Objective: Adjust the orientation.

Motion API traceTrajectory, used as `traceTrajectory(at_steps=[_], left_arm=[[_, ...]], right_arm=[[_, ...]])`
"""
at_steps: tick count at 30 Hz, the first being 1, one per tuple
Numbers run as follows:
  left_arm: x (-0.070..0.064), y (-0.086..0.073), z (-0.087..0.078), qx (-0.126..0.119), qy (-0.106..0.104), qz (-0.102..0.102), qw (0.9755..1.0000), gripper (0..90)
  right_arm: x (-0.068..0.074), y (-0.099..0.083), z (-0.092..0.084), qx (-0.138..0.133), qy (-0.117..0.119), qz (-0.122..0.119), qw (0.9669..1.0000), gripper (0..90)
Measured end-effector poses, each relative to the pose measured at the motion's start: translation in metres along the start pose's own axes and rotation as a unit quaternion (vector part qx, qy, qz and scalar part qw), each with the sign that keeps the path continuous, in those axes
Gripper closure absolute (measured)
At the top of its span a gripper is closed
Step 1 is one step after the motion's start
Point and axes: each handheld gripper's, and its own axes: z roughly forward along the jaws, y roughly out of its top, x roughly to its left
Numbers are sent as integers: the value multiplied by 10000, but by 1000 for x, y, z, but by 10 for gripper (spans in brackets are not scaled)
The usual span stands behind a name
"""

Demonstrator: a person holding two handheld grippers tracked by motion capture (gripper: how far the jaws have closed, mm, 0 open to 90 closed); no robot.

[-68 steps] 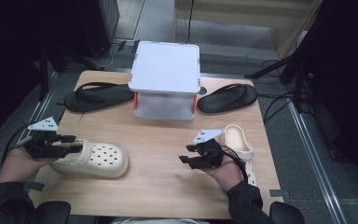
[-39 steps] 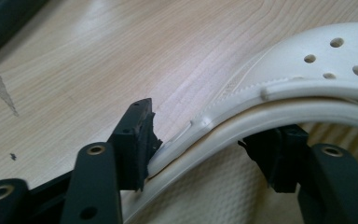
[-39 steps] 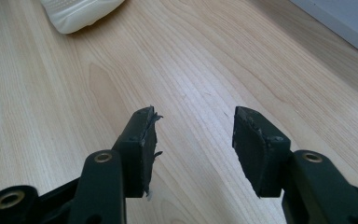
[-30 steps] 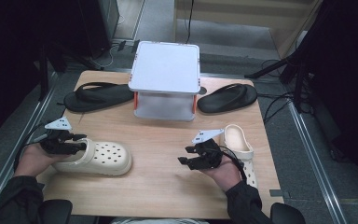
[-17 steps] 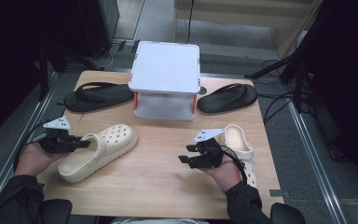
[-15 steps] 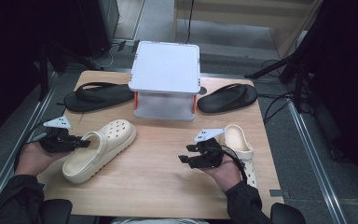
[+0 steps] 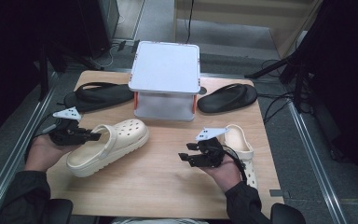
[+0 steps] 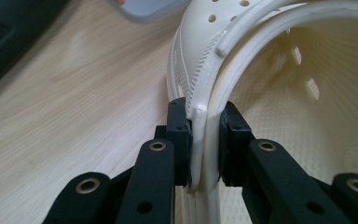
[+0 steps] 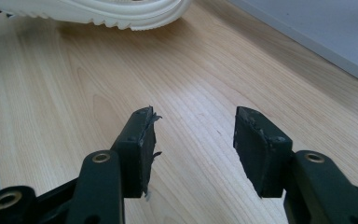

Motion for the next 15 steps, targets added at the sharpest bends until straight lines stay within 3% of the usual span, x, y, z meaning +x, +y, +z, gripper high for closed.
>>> traceTrajectory(at_steps=[4,15], left_arm=[[-10,14,8,5,6,12,10000,784],[-39,51,29,-31,-323,235,9992,784]], right_arm=[[0,2,-3,-117,-42,19,9999,504],[4,7,-7,-307,-131,-61,9994,517]])
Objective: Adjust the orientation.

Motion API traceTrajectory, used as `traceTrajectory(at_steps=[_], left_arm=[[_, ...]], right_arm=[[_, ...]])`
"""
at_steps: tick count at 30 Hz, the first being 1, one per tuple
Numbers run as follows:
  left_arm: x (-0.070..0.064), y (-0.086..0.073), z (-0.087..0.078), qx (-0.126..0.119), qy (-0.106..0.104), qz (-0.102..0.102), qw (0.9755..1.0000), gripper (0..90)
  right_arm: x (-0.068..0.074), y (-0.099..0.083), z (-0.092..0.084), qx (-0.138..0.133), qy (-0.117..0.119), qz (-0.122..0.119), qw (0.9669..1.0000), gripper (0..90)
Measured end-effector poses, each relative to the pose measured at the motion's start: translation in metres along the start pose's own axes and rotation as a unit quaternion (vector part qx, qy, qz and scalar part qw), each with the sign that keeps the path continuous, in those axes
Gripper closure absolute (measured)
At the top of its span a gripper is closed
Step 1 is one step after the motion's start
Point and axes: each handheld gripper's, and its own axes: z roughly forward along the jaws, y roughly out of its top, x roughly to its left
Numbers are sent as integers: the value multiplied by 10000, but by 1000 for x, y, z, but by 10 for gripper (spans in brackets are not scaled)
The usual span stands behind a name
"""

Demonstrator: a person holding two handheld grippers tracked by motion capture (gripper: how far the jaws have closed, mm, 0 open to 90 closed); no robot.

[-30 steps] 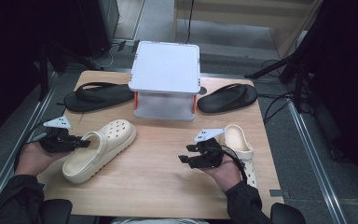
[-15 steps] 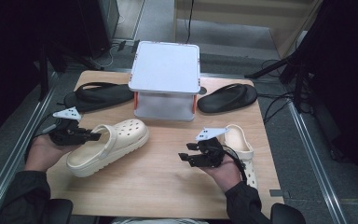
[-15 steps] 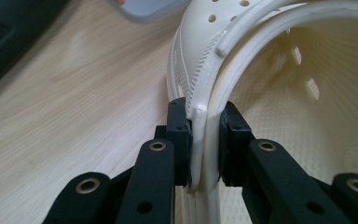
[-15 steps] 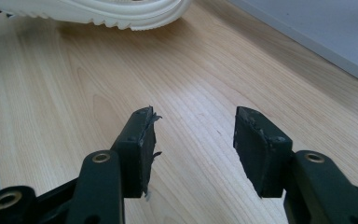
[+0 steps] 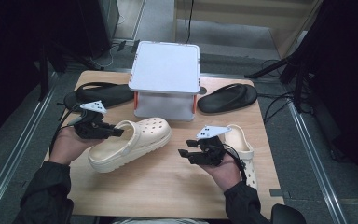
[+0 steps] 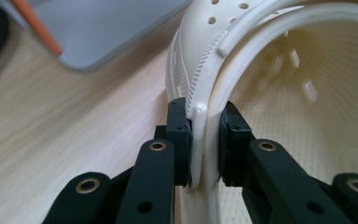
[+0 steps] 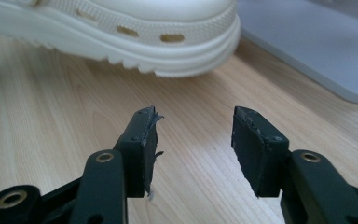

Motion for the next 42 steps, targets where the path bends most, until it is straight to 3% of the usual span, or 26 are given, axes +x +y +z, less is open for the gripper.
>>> traceTrajectory(at_steps=[3,7,11,15,20,26,31,36,40,41,42], left_arm=[[-7,6,7,-37,-39,69,10000,785],[-19,12,20,-12,59,144,9999,784],[-25,13,36,167,-128,98,9997,784],[-35,11,51,214,-154,295,9992,785],[-38,8,64,311,91,383,9987,784],[-33,7,72,212,280,461,9983,775],[-34,6,81,405,-12,518,9978,758],[-33,3,85,595,-85,525,9968,721],[-33,1,82,309,-258,324,9987,667],[-33,1,81,324,-252,375,9985,629],[-33,1,80,334,-258,391,9983,629]], right_arm=[[2,2,-3,-100,-63,-30,9999,530],[4,3,-2,-134,-83,-15,9999,540],[8,5,-3,-249,-208,28,9995,597],[9,7,-3,-307,-259,102,9991,637],[7,4,1,-323,-188,361,9986,727],[8,-4,4,-161,-208,400,9989,860],[7,-10,7,-46,-261,477,9985,900],[9,-11,9,47,-318,430,9986,900],[9,-11,11,109,-413,340,9985,900],[11,-12,12,121,-573,317,9978,900],[11,-12,12,121,-573,317,9978,900]])
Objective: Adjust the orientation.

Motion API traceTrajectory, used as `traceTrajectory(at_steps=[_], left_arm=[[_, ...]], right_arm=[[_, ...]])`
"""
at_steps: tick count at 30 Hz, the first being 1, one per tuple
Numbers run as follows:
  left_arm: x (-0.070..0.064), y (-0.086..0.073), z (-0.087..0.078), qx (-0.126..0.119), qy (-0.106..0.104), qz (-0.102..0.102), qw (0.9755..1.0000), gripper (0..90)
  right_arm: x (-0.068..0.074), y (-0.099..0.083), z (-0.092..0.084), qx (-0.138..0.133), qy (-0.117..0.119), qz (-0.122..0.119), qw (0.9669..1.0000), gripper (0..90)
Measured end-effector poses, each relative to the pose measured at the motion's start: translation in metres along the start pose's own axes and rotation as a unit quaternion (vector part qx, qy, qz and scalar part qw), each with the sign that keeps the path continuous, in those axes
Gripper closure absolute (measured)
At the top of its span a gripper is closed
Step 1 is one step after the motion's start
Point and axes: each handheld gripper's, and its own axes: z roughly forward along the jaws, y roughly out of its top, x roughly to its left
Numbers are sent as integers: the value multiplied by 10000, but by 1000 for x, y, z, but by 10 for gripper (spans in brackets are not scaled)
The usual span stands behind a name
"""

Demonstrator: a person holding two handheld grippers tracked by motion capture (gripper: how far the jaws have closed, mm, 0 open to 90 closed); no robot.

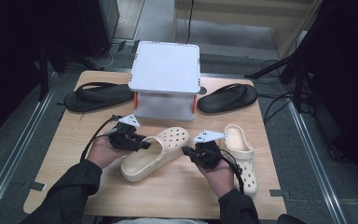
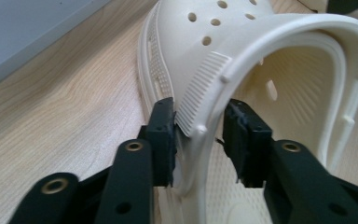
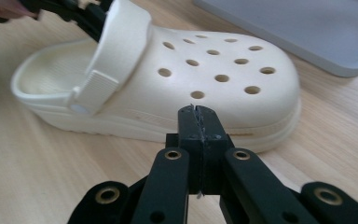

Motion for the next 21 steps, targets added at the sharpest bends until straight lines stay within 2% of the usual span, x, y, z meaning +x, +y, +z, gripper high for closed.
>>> traceTrajectory(at_steps=[2,6,10,12,13,16,19,21], left_arm=[[-1,0,-3,11,2,47,10000,600],[-2,1,-15,-49,-11,86,10000,604],[1,1,-30,-176,-137,-41,9997,663],[3,1,-35,-172,-92,-112,9997,669],[5,0,-37,-175,-150,-162,9996,685],[12,-3,-39,-149,-184,-288,9993,791],[16,-6,-35,-76,-182,-218,9996,845],[18,-9,-28,105,-161,-113,9998,875]], right_arm=[[0,0,1,-27,0,6,10000,900],[0,0,2,-39,47,86,9999,900],[0,0,5,5,61,118,9999,900],[1,0,6,17,74,124,9999,900],[1,0,7,24,85,129,9999,900],[3,-1,10,55,124,120,9998,900],[5,-1,13,72,170,128,9997,900],[7,-1,16,74,220,159,9996,900]])
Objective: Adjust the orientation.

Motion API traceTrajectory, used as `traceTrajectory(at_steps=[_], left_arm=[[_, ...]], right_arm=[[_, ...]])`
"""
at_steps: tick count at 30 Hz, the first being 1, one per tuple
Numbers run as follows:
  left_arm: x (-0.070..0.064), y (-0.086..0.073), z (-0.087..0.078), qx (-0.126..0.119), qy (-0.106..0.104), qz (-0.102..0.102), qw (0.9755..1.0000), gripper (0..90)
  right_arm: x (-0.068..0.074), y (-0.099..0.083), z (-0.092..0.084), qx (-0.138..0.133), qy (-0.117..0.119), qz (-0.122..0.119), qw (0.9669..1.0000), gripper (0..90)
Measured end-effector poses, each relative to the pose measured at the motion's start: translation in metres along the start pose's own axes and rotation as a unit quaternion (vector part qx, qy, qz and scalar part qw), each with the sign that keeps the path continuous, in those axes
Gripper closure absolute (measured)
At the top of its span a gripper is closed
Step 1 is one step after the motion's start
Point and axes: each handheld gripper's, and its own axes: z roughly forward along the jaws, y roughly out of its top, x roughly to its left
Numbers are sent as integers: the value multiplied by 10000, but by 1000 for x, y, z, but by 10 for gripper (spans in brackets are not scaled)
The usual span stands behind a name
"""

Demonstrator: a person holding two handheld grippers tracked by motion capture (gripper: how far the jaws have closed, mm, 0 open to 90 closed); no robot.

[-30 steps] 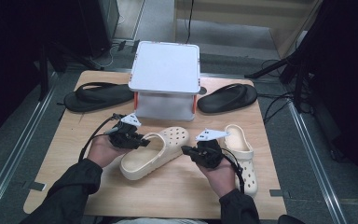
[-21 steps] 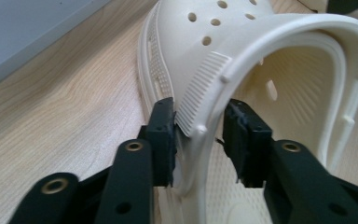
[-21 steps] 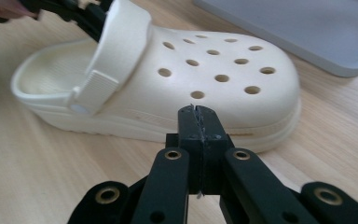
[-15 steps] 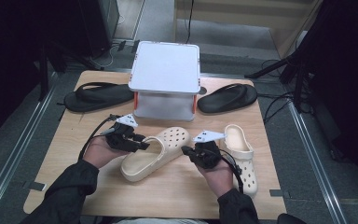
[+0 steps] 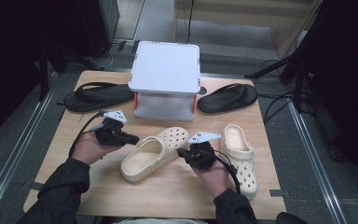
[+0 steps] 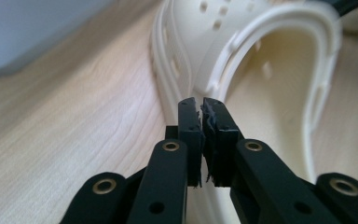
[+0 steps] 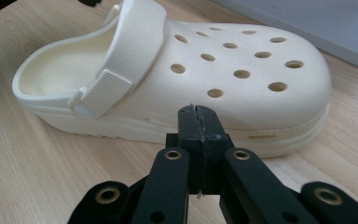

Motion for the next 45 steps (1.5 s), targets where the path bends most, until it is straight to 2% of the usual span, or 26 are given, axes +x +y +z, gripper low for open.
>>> traceTrajectory(at_steps=[2,4,8,16,19,25,30,34,39,45], left_arm=[[3,-2,5,62,-48,-45,10000,890],[7,-4,8,-17,-250,-212,9995,898],[13,-7,8,-94,-321,-383,9987,900],[15,-9,17,-36,-326,-398,9987,900],[18,-10,17,-64,-433,-493,9978,900],[15,-11,16,-31,-376,-497,9981,900],[12,-13,15,-36,-285,-708,9971,900],[8,-15,12,9,-185,-685,9975,900],[4,-22,7,-41,-96,-865,9962,900],[-3,-28,1,-127,-12,-953,9954,900]], right_arm=[[1,0,1,2,4,0,10000,900],[3,0,3,7,33,12,10000,900],[10,-3,10,69,96,6,9999,900],[16,-5,24,195,129,-13,9997,900],[14,-3,25,195,113,20,9997,900],[13,-1,27,193,122,25,9997,900],[11,1,28,247,155,-24,9996,900],[10,6,31,317,175,-104,9993,900],[6,12,37,385,313,-20,9988,900],[7,17,46,446,295,-122,9985,900]])
